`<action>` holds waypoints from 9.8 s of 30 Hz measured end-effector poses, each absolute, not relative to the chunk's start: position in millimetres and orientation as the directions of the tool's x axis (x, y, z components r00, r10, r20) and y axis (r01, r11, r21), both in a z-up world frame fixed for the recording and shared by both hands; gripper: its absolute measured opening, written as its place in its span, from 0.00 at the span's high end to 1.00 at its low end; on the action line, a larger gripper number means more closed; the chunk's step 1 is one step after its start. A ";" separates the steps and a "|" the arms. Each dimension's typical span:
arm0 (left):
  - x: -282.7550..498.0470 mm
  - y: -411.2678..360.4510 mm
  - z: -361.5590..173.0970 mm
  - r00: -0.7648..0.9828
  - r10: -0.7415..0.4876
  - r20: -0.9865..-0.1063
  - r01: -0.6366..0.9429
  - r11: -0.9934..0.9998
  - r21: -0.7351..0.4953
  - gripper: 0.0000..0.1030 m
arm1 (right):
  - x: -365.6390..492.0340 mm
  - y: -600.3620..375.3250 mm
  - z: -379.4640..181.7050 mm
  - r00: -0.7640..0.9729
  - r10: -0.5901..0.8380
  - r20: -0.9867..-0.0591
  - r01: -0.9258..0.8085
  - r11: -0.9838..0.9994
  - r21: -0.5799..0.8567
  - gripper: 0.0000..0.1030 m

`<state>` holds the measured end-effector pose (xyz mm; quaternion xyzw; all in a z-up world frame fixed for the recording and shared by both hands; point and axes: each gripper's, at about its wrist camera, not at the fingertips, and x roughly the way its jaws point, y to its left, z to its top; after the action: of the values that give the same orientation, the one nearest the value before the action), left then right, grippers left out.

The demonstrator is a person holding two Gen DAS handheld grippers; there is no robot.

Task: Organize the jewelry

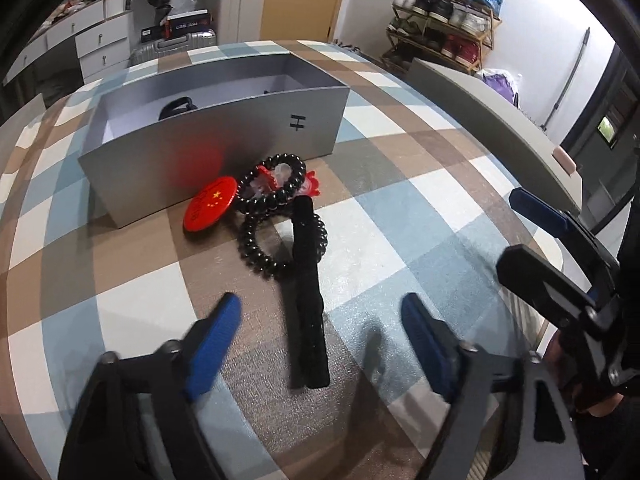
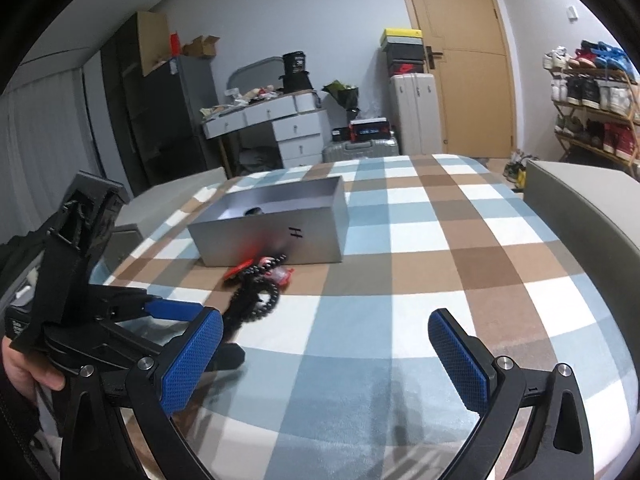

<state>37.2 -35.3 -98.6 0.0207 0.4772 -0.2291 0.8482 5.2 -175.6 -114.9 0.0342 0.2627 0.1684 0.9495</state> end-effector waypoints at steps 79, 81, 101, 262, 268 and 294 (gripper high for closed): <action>15.5 36.0 -86.1 0.547 -0.429 -0.719 0.303 0.902 -0.307 0.92 | 88.6 -135.1 -109.7 0.628 0.555 -0.546 -0.391 0.831 0.395 1.00; 15.1 35.8 -86.0 0.548 -0.426 -0.720 0.301 0.904 -0.305 0.92 | 85.9 -137.5 -110.8 0.628 0.560 -0.541 -0.388 0.827 0.406 1.00; 11.7 39.1 -91.4 0.531 -0.408 -0.743 0.281 0.912 -0.300 0.92 | 103.8 -114.5 -131.7 0.552 0.509 -0.660 -0.362 0.860 0.360 0.71; 53.0 36.2 -101.5 0.571 -0.275 -0.773 0.137 0.961 -0.241 0.02 | 72.5 -166.8 -122.5 0.648 0.468 -0.601 -0.364 0.883 0.295 0.92; 66.1 26.9 -102.7 0.561 -0.265 -0.784 0.159 0.964 -0.212 0.02 | 75.9 -181.4 -121.0 0.652 0.500 -0.570 -0.353 0.865 0.356 0.92; 93.9 4.6 -102.7 0.480 -0.329 -0.813 0.342 0.924 -0.172 0.83 | 76.0 -179.0 -120.3 0.635 0.535 -0.558 -0.366 0.844 0.392 0.92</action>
<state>93.9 4.6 -102.7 0.0070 0.4709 -0.1950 0.8603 76.0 -179.0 -120.3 0.1221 0.3458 0.2513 0.8958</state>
